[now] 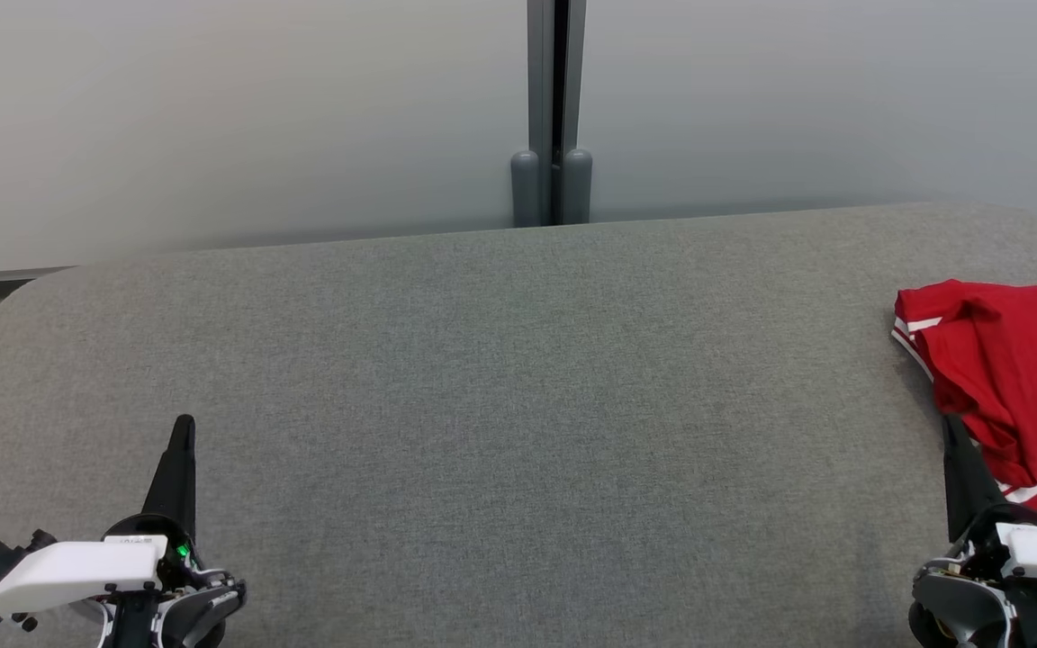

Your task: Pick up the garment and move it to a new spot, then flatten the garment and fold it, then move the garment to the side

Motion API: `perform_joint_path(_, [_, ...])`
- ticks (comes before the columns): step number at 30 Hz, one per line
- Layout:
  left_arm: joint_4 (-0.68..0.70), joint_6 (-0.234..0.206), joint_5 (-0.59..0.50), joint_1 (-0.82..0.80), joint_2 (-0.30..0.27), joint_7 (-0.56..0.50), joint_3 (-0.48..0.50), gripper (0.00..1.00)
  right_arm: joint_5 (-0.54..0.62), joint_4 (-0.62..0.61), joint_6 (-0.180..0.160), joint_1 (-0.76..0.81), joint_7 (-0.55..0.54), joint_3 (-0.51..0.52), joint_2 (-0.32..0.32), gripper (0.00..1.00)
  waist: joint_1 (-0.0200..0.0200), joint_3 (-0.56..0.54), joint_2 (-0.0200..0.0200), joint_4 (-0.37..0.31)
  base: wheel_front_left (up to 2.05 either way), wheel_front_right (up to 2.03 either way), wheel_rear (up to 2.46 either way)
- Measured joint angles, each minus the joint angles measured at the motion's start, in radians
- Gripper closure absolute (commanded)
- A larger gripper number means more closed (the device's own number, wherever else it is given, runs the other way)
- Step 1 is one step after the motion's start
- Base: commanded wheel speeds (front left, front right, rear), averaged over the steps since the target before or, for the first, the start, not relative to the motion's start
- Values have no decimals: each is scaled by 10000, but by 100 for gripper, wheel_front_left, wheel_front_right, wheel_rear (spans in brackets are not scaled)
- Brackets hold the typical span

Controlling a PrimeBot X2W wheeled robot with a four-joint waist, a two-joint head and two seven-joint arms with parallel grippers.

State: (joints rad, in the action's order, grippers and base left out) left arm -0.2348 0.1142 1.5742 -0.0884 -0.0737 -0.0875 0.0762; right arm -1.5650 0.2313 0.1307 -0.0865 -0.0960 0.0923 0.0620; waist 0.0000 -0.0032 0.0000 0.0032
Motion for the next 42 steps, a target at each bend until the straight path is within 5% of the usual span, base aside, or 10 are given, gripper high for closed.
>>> perform_joint_path(42, [-107,159,483,-134,188,-176,272,100,-564,148,0,-170,-90,140,-69,100,0,63,0,-32,0,0,0])
